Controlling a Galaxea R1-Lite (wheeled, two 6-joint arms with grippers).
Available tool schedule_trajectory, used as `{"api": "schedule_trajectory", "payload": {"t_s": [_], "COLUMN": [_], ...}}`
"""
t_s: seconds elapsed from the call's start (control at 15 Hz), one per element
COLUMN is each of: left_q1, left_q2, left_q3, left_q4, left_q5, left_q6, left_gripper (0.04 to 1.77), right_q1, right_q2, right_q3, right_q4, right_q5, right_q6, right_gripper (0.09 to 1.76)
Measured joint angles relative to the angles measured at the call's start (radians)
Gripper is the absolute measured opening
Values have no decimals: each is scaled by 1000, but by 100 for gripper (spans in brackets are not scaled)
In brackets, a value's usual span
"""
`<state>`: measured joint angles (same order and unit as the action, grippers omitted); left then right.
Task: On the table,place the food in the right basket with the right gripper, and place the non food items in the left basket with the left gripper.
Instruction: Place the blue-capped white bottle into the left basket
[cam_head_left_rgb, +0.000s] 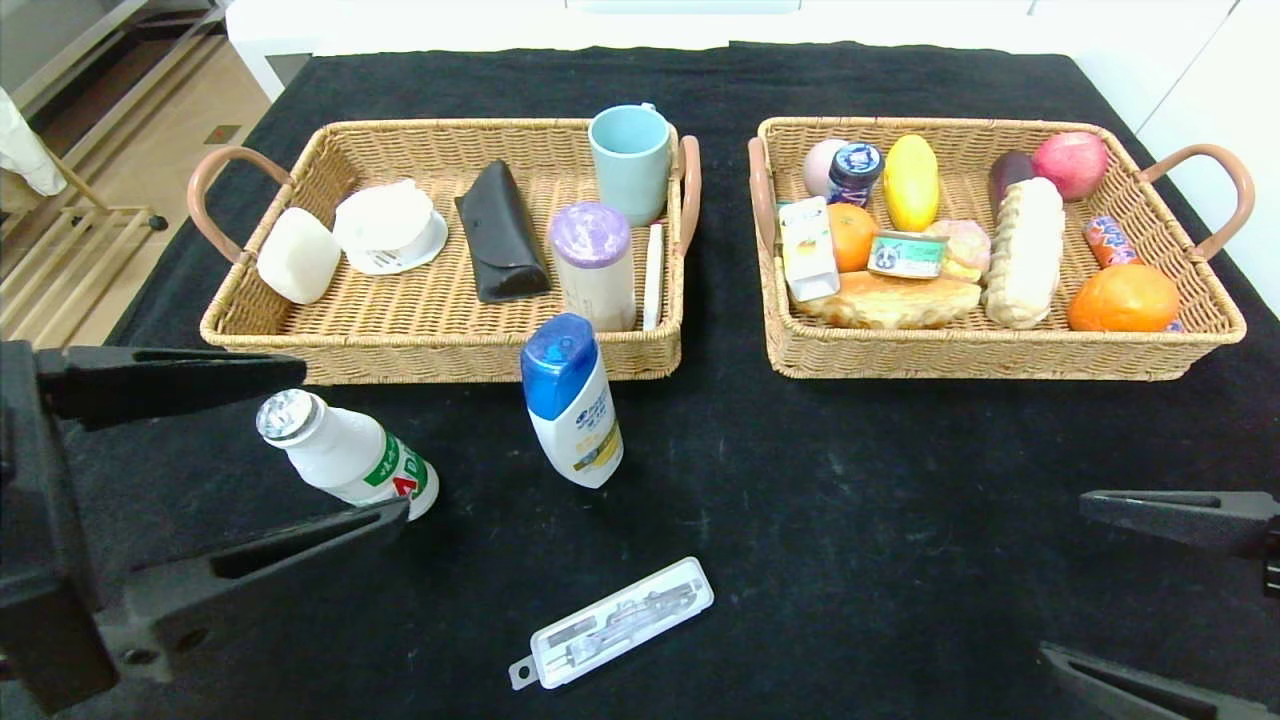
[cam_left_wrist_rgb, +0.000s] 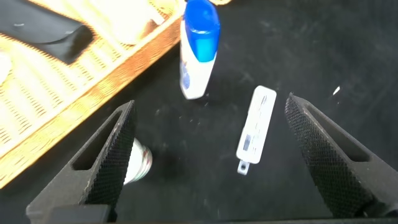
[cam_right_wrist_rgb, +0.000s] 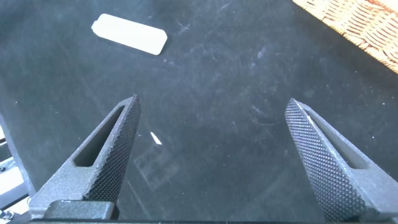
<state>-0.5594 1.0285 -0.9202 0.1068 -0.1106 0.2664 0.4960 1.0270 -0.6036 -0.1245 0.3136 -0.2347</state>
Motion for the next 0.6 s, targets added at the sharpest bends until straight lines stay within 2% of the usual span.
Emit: {"api": "schedule_trajectory", "payload": {"t_s": [0.07,0.2,0.27,0.4,0.6], "left_q1": [-13,-50,-68,-101,-133], "left_q2": [30,93,124,189,255], "left_q3": [1,3,8,19,32], "left_q4": [-15,-51,-87,-176,-204], "left_q5": [30,137,167,197,230], "left_q6": [-4,-10,-14,-22,-24], "left_gripper": [172,172,172,172,172], "right_q1": [0,0,0,0,-11], "right_q2": [1,3,3,3,2], "right_q3": [0,0,0,-1,-4], "right_q4": [0,-1,-2,-1,-2], "right_q5": [0,0,0,0,0], "right_q6": [0,0,0,1,1], "right_gripper": [170,170,170,170,170]}}
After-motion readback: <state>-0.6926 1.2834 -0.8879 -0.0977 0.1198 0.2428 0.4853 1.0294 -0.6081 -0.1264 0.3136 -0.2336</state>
